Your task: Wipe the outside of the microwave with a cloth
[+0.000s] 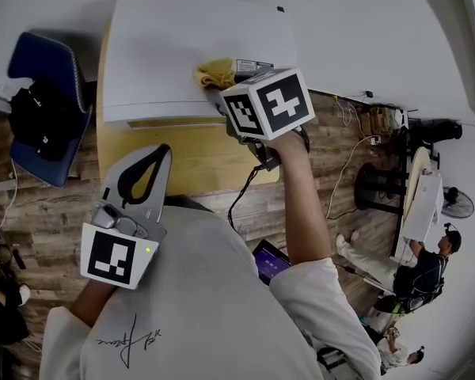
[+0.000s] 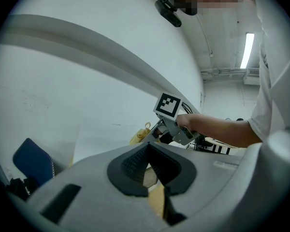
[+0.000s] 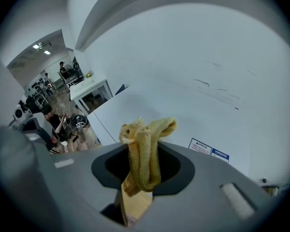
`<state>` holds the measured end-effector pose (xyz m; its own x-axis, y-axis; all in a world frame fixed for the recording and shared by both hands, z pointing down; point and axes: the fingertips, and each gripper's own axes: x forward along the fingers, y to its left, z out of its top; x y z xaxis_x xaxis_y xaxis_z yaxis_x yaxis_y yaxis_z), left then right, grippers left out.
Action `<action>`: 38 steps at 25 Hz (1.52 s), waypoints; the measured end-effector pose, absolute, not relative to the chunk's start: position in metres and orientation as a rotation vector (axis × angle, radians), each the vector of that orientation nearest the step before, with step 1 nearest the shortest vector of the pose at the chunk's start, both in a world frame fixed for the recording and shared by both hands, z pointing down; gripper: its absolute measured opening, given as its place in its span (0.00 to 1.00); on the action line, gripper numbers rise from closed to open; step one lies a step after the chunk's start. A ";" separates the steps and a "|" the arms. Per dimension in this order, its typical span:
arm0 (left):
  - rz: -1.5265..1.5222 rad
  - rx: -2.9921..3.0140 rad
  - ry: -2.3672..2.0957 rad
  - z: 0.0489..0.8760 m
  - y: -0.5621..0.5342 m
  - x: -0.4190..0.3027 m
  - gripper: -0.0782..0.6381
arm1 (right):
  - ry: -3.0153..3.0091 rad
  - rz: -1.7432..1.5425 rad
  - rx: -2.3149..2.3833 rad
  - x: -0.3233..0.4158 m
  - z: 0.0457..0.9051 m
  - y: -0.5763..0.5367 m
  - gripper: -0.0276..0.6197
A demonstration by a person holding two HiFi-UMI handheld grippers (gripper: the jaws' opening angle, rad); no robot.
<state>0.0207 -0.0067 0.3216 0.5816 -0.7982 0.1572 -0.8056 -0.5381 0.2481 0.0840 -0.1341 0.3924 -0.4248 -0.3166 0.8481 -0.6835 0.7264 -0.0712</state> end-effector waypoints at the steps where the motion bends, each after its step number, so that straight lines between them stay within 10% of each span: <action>1: 0.033 2.521 -1.318 0.321 -0.007 0.020 0.10 | -2.035 0.516 0.751 0.081 0.392 -0.134 0.23; 38: 0.056 2.403 -1.578 0.321 -0.006 -0.048 0.10 | -2.178 0.397 0.372 -0.074 0.391 -0.111 0.23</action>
<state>-0.0477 -0.0061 0.3212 0.4076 -0.8959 0.1767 -0.9062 -0.3730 0.1991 -0.0744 -0.1110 0.3909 -0.5795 -0.1229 0.8057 -0.3991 0.9047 -0.1490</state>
